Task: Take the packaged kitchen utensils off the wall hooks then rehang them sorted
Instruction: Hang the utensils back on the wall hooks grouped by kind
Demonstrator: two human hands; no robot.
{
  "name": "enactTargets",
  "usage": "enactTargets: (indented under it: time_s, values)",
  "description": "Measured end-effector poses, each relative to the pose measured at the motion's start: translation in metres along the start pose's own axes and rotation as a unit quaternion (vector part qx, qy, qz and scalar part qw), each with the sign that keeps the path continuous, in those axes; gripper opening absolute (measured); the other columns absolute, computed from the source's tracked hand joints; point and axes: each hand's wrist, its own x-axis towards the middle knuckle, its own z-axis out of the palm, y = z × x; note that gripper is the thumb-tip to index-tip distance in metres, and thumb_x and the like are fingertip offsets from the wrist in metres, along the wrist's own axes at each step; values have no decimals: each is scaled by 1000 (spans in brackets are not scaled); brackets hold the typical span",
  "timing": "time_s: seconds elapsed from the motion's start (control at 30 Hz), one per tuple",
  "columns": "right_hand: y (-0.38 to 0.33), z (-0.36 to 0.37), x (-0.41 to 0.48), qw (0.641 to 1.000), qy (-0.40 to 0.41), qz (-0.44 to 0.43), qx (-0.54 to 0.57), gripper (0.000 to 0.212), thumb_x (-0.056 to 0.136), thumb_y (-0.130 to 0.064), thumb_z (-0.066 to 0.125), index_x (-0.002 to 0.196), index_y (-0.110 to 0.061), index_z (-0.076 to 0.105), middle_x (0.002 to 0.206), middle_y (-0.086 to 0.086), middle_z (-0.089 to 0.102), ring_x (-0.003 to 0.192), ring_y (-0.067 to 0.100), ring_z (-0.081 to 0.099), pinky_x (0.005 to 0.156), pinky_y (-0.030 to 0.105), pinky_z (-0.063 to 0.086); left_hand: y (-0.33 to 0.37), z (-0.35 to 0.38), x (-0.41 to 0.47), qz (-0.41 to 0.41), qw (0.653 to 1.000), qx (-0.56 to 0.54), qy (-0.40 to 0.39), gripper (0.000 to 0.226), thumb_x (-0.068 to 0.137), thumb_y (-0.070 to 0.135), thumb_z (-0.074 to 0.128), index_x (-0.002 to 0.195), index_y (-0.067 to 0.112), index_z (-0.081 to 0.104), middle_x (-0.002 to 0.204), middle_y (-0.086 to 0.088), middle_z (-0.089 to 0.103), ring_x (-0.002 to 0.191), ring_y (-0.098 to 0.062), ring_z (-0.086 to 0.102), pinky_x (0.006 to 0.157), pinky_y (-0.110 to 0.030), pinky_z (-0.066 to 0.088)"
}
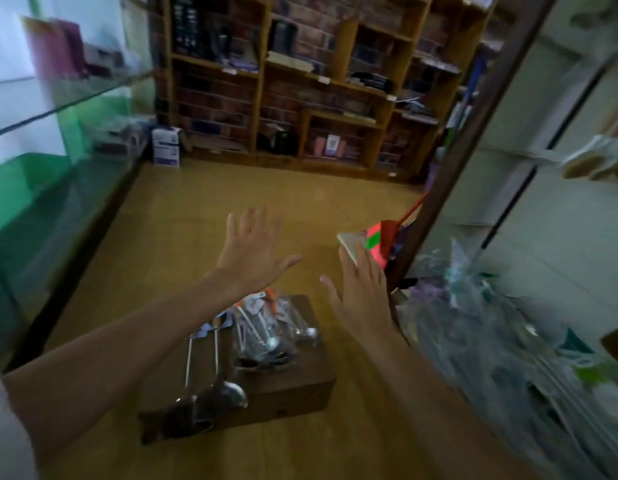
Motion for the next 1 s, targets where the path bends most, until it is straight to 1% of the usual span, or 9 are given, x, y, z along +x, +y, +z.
enactTargets:
  time_s: [0.17, 0.3, 0.4, 0.5, 0.63, 0.73, 0.8, 0.93, 1.0]
  values:
    - [-36, 73, 1, 997, -76, -20, 3, 76, 95, -64, 18, 156, -19, 28, 163, 14, 20, 149, 31, 22, 119, 48, 23, -54, 73, -16, -36, 998, 1, -55, 84, 91, 71, 31, 154, 17, 16, 158, -16, 22, 145, -37, 18, 117, -57, 16]
    - [-54, 130, -2, 991, -128, -12, 28, 82, 88, -72, 5, 156, -28, 19, 165, 9, 15, 151, 26, 16, 121, 45, 18, -86, 132, -30, -47, 990, 0, -135, 70, 96, 50, 49, 152, 17, 20, 153, -12, 28, 140, -34, 27, 114, -52, 24]
    - [-62, 171, -5, 987, -154, -3, 36, 69, 95, -69, 24, 154, -35, 14, 162, 4, 21, 147, 24, 25, 116, 46, 32, -102, 172, -38, -47, 975, 26, -213, 65, 97, 36, 53, 151, 17, 22, 155, -15, 26, 142, -35, 26, 116, -55, 22]
    - [-64, 209, -15, 976, -214, 23, 43, 73, 95, -66, 38, 156, -33, 14, 164, 4, 17, 150, 26, 18, 119, 49, 27, -106, 203, -46, -45, 965, 33, -257, 61, 97, 25, 55, 150, 14, 26, 157, -21, 20, 146, -41, 17, 118, -59, 14]
    - [-63, 248, -34, 947, -302, 93, 65, 66, 96, -66, 37, 150, -30, 31, 161, 6, 24, 147, 29, 21, 115, 52, 30, -99, 236, -49, -60, 958, -68, -273, 37, 96, 11, 53, 133, 12, 53, 131, -13, 56, 124, -32, 51, 95, -44, 49]
    - [-62, 255, -29, 942, -307, 107, 82, 64, 91, -65, 49, 145, -33, 37, 160, 5, 26, 146, 31, 24, 112, 54, 34, -87, 252, -47, -96, 954, -129, -253, 24, 98, 13, 50, 116, 13, 65, 114, -8, 67, 110, -28, 62, 93, -42, 47]
    - [-59, 256, -24, 934, -329, 108, 89, 70, 84, -65, 58, 144, -33, 38, 162, 6, 21, 146, 34, 24, 113, 54, 34, -83, 263, -45, -175, 939, -188, -231, 20, 96, 16, 52, 110, 10, 65, 103, -9, 70, 101, -28, 66, 88, -40, 50]
    - [-58, 254, -17, 940, -331, 72, 37, 71, 81, -62, 64, 138, -24, 45, 152, 11, 38, 138, 34, 37, 112, 50, 34, -75, 270, -35, -291, 902, -253, -193, 58, 90, 32, 64, 134, 2, 41, 101, -9, 69, 97, -30, 66, 82, -39, 52]
    - [-61, 252, -15, 946, -321, 49, -1, 67, 86, -54, 66, 139, -18, 46, 149, 13, 40, 138, 33, 36, 114, 48, 29, -71, 269, -31, -315, 893, -259, -189, 60, 89, 34, 66, 133, 3, 39, 105, -10, 68, 101, -31, 65, 84, -40, 48]
